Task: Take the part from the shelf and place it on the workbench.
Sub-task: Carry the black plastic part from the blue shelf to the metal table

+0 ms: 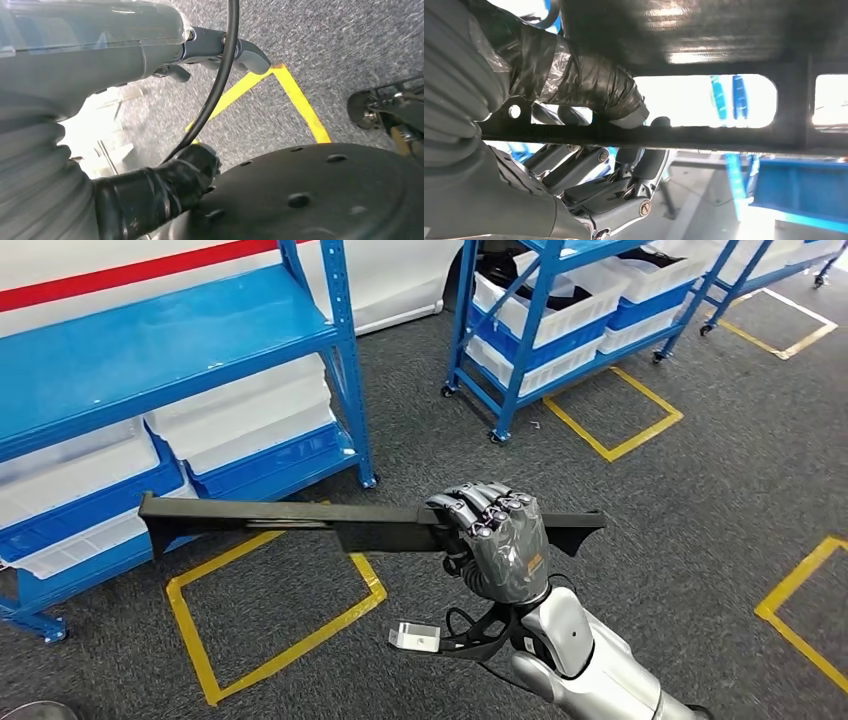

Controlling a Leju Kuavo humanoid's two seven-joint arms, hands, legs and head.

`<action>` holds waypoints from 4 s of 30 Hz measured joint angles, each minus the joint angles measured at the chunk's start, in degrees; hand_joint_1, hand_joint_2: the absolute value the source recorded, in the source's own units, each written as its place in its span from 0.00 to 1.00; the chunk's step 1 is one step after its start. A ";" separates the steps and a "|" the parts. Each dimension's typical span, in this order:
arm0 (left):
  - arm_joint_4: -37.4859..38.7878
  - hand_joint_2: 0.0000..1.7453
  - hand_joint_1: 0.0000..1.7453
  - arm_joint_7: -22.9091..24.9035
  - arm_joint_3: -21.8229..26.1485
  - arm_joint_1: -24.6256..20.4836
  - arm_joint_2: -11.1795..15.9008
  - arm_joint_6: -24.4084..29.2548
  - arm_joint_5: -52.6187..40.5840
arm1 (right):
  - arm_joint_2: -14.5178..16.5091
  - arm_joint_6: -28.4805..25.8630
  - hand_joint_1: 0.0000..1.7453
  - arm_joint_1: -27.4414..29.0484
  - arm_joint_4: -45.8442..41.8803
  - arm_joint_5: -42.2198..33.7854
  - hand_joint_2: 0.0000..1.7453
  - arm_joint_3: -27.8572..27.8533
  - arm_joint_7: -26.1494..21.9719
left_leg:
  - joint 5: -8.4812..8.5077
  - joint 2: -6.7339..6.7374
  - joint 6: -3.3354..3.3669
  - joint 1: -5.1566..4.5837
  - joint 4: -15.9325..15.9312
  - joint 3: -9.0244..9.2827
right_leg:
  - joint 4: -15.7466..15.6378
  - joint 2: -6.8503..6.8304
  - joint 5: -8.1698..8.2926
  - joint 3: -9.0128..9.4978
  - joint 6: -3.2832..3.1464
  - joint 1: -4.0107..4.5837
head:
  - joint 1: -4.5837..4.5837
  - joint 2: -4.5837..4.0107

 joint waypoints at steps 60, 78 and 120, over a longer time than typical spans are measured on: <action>0.74 1.00 0.00 -1.31 -0.96 0.08 0.96 -2.04 3.80 | -3.49 1.92 1.00 -2.50 2.16 4.01 1.00 -2.19 2.01 | -3.68 -4.29 0.88 -0.11 -0.68 4.47 | -0.58 2.09 -3.00 -2.99 -0.35 0.18 | 0.28 0.02; 0.85 1.00 0.00 -0.90 -0.63 0.55 4.96 -4.91 7.44 | 2.96 6.19 1.00 -9.72 5.64 6.68 1.00 5.26 5.04 | -4.94 -9.21 0.12 -0.09 2.24 3.86 | -8.11 6.86 0.73 -1.12 -3.50 1.06 | 0.26 0.01; -0.49 1.00 0.00 -0.91 -2.11 0.23 7.33 -2.58 6.13 | 7.41 6.34 1.00 -16.23 9.85 8.38 1.00 12.59 7.66 | -4.14 -3.09 0.51 0.23 -0.91 4.72 | 7.81 2.67 -6.03 -10.04 -1.11 0.98 | 0.40 0.02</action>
